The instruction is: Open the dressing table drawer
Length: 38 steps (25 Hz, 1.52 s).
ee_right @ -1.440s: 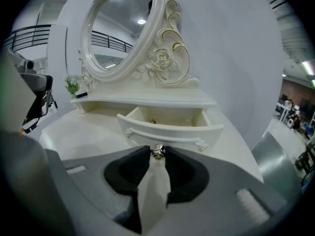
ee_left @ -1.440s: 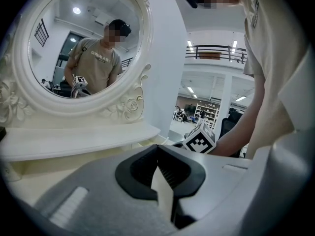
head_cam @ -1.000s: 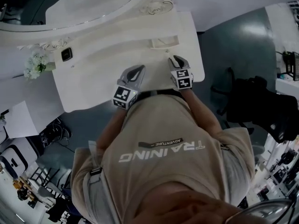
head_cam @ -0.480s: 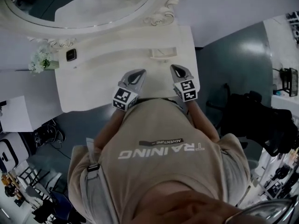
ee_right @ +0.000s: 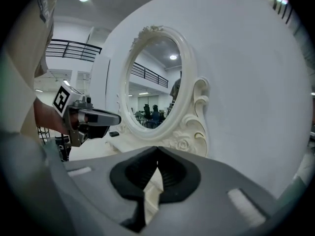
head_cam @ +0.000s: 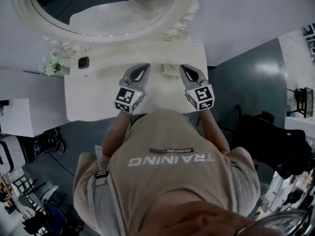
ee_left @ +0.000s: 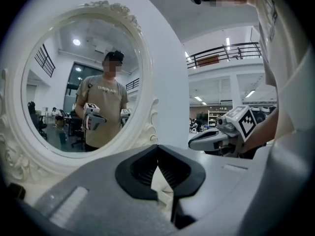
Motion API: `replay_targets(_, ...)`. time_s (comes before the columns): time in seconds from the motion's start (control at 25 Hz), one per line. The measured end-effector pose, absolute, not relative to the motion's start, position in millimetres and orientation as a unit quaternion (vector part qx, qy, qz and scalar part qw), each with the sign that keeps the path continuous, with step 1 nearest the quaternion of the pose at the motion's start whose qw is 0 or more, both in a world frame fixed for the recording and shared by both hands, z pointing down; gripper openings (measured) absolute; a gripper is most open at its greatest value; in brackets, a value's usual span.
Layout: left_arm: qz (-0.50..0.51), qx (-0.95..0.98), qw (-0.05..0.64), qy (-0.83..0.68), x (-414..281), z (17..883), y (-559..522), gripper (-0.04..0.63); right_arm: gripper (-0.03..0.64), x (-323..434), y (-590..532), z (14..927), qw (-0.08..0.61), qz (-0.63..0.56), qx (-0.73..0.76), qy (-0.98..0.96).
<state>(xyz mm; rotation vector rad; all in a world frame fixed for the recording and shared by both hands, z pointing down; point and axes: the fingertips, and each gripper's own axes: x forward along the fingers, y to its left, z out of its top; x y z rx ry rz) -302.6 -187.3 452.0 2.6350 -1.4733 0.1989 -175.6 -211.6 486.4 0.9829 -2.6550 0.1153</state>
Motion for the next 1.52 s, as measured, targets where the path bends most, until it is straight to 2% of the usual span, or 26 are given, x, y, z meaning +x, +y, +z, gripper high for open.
replay_targets(0.28,0.051,0.859,0.006,-0.509,-319,394,-208,0.008,0.005,-189,-218,418,0.097,-0.014,0.33,-0.939)
replay_targets(0.72,0.04,0.861,-0.01,-0.506,-319,368,-211,0.008,0.005,-195,-208,362,0.039,-0.036,0.318,-0.946)
replay_targets(1.04,0.048,0.853,0.006,-0.52,-331,381,-210,0.008,0.003,-208,-216,370,0.051,-0.029,0.309,-0.949)
replay_targets(1.32,0.04,0.849,0.053,-0.524,-340,407,-210,0.008,0.003,-214,-219,394,0.086,-0.051,0.287,-0.953)
replay_targets(1.52,0.048,0.849,0.056,-0.524,-346,414,-211,0.008,0.003,-213,-228,396,0.073,-0.031,0.29,-0.954)
